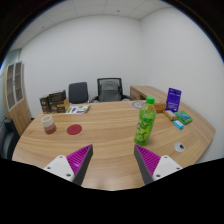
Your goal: Pour water
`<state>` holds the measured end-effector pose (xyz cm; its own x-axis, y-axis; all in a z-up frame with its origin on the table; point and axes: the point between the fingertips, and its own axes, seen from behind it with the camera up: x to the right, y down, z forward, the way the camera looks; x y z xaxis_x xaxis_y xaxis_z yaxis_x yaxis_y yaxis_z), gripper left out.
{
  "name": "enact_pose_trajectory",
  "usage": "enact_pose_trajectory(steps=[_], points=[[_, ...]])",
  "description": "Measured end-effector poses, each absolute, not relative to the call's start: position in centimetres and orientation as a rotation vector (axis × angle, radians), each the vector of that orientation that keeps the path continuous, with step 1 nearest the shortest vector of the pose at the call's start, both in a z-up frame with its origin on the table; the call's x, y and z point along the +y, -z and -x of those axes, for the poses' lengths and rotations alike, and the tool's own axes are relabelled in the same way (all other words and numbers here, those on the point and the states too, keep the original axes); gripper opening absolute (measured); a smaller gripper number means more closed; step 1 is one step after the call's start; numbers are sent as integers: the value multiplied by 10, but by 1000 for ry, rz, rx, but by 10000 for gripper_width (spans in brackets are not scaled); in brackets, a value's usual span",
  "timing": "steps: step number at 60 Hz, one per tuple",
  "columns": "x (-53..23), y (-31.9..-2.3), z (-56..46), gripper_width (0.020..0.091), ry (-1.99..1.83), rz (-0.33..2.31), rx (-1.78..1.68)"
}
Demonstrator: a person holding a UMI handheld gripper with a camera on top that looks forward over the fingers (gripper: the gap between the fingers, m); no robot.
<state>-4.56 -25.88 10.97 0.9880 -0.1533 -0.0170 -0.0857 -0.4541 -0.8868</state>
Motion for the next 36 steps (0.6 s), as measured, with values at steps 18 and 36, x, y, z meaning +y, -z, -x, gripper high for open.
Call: enact_pose_trajectory(steps=[18,36], points=[[-182,-86,-92,851,160,1928,216],[-107,-75,-106,700,85,1843,112]])
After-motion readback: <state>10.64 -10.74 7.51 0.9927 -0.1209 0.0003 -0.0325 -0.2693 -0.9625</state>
